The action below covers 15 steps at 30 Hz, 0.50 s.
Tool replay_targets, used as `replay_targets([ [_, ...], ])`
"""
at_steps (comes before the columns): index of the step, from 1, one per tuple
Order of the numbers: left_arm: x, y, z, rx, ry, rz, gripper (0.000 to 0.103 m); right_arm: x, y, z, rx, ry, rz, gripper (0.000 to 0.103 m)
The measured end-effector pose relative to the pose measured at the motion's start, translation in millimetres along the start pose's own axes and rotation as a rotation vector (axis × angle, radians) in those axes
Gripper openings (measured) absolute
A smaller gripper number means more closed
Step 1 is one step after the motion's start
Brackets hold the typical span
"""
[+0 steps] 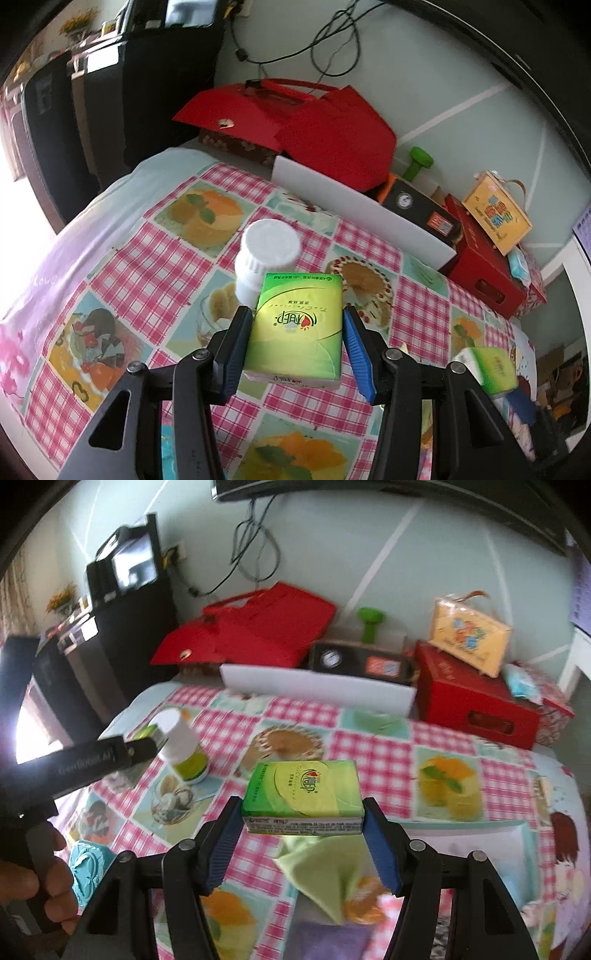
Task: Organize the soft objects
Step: 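Carry both green tissue packs over the white tray with both tools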
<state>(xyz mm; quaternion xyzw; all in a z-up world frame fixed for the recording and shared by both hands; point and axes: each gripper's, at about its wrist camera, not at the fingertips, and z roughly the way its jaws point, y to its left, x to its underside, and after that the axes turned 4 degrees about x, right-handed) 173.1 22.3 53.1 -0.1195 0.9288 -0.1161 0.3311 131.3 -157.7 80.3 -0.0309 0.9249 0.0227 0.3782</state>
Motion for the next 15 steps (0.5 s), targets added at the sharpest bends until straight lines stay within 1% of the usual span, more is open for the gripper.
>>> replay_targets([
  [8,11,-34,-12,0.039,-0.009,0.092,0.051,17,-52,-27,0.08,-0.012,0.1,0.067],
  [15,28,-66,-17,0.094,0.01,0.179,0.051,37,-95,-45,0.153,-0.007,0.184,0.067],
])
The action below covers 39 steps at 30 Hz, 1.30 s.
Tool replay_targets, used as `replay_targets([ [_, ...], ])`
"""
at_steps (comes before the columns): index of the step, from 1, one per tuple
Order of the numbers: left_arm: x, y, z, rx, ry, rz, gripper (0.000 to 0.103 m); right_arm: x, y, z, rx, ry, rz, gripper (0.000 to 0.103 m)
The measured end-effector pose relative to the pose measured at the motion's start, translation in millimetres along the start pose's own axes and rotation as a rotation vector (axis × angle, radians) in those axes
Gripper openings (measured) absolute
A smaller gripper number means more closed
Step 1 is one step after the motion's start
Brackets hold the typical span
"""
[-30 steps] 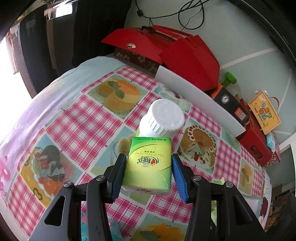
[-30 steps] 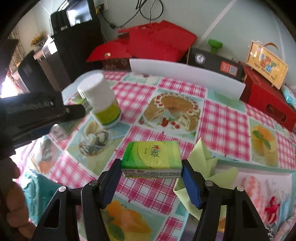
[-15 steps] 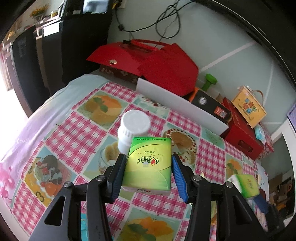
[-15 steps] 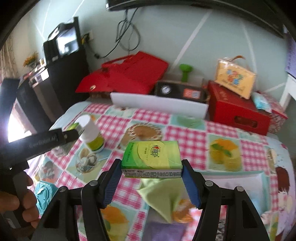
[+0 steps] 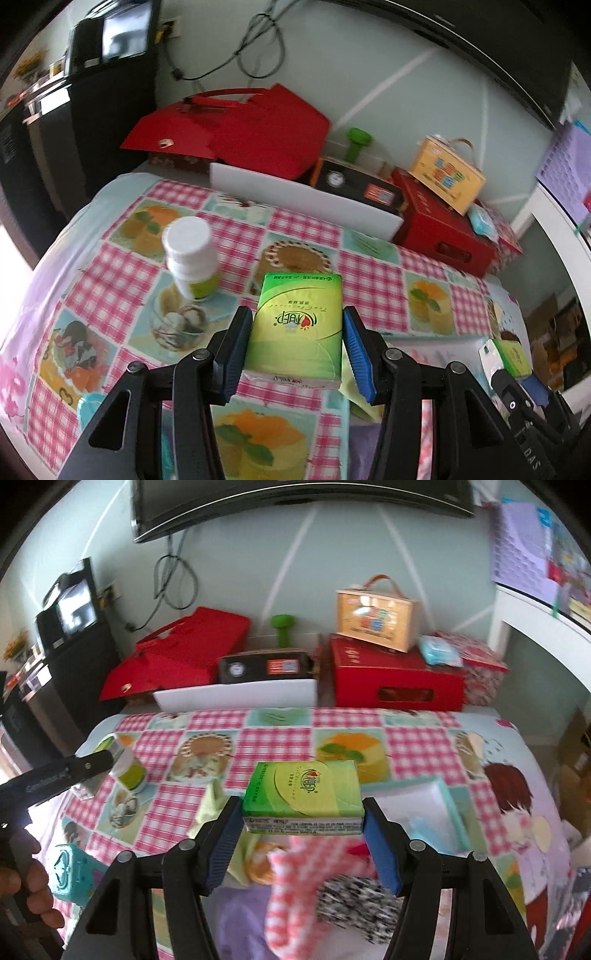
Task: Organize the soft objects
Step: 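Carry both green tissue packs over the white tray with both tools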
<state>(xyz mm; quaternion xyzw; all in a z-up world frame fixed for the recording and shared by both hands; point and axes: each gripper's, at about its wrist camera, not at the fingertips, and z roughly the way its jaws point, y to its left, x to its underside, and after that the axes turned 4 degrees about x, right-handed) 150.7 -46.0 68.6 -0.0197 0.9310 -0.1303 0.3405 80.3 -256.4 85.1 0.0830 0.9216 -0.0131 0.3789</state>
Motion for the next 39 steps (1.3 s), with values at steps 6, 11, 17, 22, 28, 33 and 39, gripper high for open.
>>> replay_targets([
  [6,16,-30,4,0.041,0.037,0.076,0.051,9,-34,-7,0.055,0.007,0.067,0.067],
  [11,32,-52,11,0.085,0.086,0.131,0.051,16,-53,-11,0.08,0.019,0.104,0.067],
  [17,54,-71,24,0.099,0.145,0.185,0.051,28,-68,-8,0.088,0.05,0.136,0.067],
  [22,69,-81,42,0.086,0.193,0.221,0.051,38,-75,13,0.078,0.112,0.157,0.067],
  [28,84,-86,63,0.069,0.261,0.24,0.051,52,-74,43,0.079,0.193,0.148,0.067],
  [33,89,-85,69,0.061,0.283,0.237,0.051,58,-71,55,0.079,0.228,0.141,0.067],
  [39,89,-86,69,0.069,0.289,0.238,0.052,57,-69,57,0.088,0.236,0.131,0.068],
])
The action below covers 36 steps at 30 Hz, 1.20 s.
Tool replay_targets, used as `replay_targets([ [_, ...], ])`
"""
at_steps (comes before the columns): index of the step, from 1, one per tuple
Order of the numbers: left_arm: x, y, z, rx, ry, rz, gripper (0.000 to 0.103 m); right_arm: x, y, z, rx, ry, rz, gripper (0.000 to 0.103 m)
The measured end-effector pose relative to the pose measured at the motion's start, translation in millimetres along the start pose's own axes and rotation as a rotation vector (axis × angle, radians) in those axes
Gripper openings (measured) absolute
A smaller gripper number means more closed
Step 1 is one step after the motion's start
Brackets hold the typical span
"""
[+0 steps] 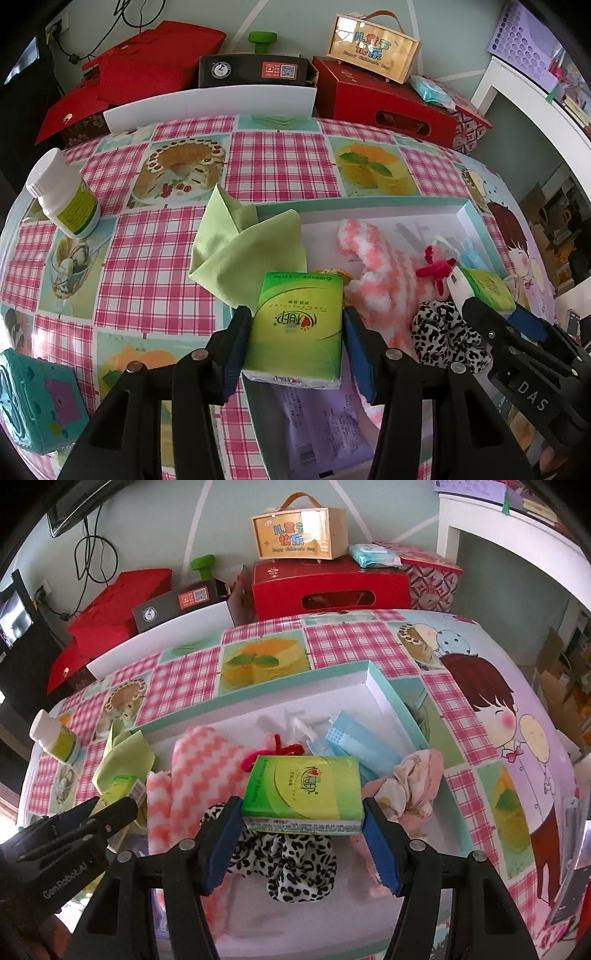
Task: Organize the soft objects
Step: 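Carry both green tissue packs over the white tray with both tools, then open the left tool to drop its tissue pack while the right tool releases its pack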
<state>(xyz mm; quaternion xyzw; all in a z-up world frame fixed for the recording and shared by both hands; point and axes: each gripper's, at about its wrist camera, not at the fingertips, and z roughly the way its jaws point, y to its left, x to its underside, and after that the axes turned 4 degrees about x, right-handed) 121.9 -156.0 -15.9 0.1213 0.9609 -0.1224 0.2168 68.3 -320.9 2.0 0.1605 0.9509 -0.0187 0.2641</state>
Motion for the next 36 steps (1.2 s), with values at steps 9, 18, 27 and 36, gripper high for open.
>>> replay_targets([
  [9,2,-5,-11,0.034,-0.005,0.015,0.059,-2,4,-5,0.041,-0.001,-0.024,0.069],
  [18,3,-5,-26,0.033,-0.04,0.011,0.062,-2,5,-17,0.036,-0.03,-0.027,0.069],
  [27,1,7,-26,-0.053,-0.078,-0.026,0.09,-1,11,-14,0.052,-0.021,-0.044,0.092],
  [36,-3,28,-23,-0.142,-0.115,-0.088,0.092,-2,12,-8,0.05,-0.011,-0.053,0.103],
])
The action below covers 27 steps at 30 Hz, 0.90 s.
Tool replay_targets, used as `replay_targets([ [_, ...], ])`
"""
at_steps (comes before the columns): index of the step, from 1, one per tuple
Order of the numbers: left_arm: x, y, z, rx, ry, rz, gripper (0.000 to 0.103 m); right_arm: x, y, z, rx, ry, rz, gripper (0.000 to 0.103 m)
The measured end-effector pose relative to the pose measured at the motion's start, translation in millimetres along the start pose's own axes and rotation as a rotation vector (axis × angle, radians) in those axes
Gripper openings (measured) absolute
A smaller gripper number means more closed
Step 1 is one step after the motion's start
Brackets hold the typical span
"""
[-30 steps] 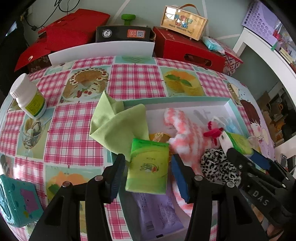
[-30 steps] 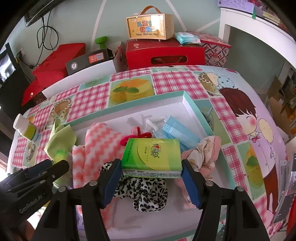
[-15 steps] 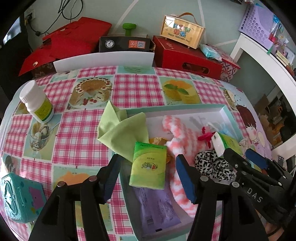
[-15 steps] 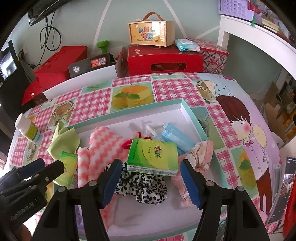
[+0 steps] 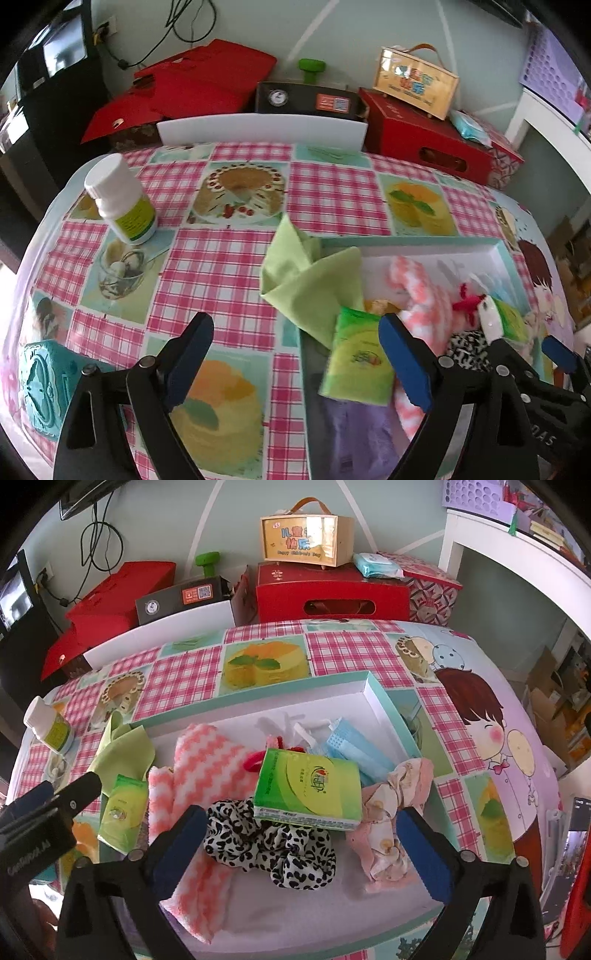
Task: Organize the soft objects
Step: 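Open the left tool to drop its tissue pack while the right tool releases its pack, then move both open tools back away from the tray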
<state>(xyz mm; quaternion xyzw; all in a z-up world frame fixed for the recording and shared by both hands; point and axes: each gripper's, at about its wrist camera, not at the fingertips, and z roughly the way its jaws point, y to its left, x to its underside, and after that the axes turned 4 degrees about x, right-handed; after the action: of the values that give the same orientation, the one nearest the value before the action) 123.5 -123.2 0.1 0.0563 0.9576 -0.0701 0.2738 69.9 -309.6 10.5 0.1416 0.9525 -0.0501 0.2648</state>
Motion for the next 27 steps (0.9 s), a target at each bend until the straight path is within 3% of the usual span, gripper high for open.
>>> replay_targets([
  [3,0,2,0,-0.009,-0.005,-0.008,0.098,0,0,0,0.0,-0.003,0.001,0.103],
  [22,-3,6,-4,-0.026,-0.013,-0.024,0.098,-1,3,-8,-0.009,-0.024,-0.009,0.103],
  [27,0,12,-17,-0.001,-0.027,-0.043,0.098,0,10,-17,-0.023,-0.041,-0.022,0.103],
])
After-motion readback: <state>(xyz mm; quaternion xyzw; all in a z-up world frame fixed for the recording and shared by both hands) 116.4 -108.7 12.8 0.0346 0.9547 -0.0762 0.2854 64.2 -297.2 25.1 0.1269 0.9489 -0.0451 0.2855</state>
